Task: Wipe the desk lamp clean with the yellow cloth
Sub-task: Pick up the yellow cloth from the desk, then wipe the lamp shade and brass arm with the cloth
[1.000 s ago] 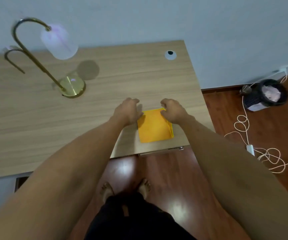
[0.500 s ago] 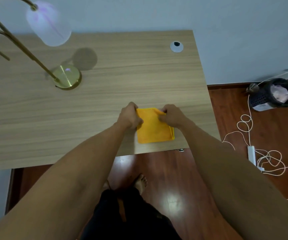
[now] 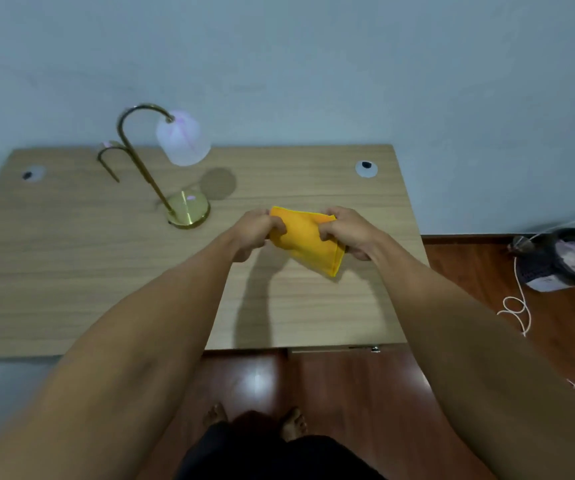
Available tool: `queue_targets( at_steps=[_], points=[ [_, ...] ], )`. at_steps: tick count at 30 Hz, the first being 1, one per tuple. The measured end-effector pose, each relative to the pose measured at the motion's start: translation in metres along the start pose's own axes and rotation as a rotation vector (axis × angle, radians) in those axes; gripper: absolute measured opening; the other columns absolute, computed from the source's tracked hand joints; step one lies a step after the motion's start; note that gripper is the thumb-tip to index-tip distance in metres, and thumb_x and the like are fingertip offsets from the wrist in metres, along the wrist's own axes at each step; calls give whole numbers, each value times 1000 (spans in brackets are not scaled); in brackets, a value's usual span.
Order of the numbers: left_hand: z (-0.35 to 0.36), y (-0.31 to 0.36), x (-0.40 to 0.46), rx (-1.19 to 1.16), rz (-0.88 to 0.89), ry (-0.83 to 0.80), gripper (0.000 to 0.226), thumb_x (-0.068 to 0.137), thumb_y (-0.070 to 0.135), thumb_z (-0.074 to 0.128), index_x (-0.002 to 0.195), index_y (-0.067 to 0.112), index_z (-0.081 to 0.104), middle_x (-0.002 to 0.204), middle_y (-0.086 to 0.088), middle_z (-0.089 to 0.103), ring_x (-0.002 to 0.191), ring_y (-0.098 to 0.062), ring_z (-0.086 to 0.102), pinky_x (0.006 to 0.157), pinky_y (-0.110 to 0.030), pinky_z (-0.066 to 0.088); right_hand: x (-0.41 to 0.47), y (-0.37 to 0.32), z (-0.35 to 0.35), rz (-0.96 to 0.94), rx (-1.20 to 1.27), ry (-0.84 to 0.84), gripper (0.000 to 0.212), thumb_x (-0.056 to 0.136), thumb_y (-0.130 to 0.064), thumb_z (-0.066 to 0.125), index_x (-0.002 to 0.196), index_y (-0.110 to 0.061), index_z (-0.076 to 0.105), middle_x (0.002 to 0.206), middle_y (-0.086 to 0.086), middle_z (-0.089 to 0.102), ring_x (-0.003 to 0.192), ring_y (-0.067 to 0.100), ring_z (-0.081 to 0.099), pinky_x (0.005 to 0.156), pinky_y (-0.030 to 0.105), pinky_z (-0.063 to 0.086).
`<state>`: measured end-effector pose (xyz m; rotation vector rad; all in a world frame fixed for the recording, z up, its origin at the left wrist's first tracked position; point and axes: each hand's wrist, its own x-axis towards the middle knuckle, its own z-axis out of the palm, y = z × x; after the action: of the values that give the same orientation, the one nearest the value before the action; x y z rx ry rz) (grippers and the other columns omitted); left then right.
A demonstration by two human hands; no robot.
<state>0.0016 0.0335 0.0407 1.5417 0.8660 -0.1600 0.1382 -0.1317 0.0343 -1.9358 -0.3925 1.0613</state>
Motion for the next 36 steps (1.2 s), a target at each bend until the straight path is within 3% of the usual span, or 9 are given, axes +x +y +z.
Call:
queue_targets(
  at_steps=[4,8,11,13,19,23,28,33,36],
  points=[
    [-34,38,-19,21,121,50,12,89,20,66,88,26,57,93,3,55,89,-17,46,72,-35,34,-3,-51,9,-2,29,-137,20,78,-21,81,96,-19,73,95,8,76,88,27,72,79,47,60],
    [-69,59,-30,21,203,29,20,94,7,61,86,25,65,85,5,65,85,-16,54,73,-32,41,2,-94,31,-7,-54,-230,49,58,-41,94,94,-20,67,98,10,75,93,28,70,84,43,52],
    [-94,68,-37,46,240,32,23,92,2,61,87,24,64,81,5,61,81,-14,52,70,-30,39,3,-123,53,21,-163,-275,67,59,-42,94,116,-15,71,111,7,78,107,29,73,99,50,55],
    [-110,70,-38,47,241,31,22,91,3,64,87,24,66,83,6,61,86,-16,51,72,-31,39,1,-136,69,19,-196,-268,54,70,-34,92,118,-19,72,112,7,78,107,28,73,98,50,56],
    [-160,83,-42,12,351,147,19,95,11,68,113,12,75,96,0,69,84,-11,60,68,-19,47,7,-170,99,-15,-127,-77,41,80,-26,79,117,-11,68,111,11,76,103,30,71,93,41,57],
    [-202,80,-37,41,521,486,12,89,28,69,87,17,75,79,4,73,77,-16,67,73,-29,51,14,-186,109,-39,-14,139,22,88,-25,66,103,-9,60,96,10,66,89,29,64,81,42,53],
    [-253,59,-35,275,570,813,19,90,41,68,95,24,60,90,7,66,89,-21,63,78,-36,51,33,-198,123,-201,68,436,25,92,-13,49,71,-19,37,65,0,31,60,18,30,58,34,21],
    [-292,43,-16,429,584,712,41,90,41,72,124,20,65,118,3,70,115,-22,64,106,-42,41,50,-205,149,-250,82,550,27,96,-13,43,69,-19,40,64,-1,37,61,19,35,58,33,25],
    [-298,42,-8,500,581,600,35,93,38,70,124,23,70,121,6,75,122,-17,65,108,-40,33,59,-209,171,-238,190,553,20,96,-21,45,77,-18,45,66,-1,39,63,21,37,62,34,28]
  ],
)
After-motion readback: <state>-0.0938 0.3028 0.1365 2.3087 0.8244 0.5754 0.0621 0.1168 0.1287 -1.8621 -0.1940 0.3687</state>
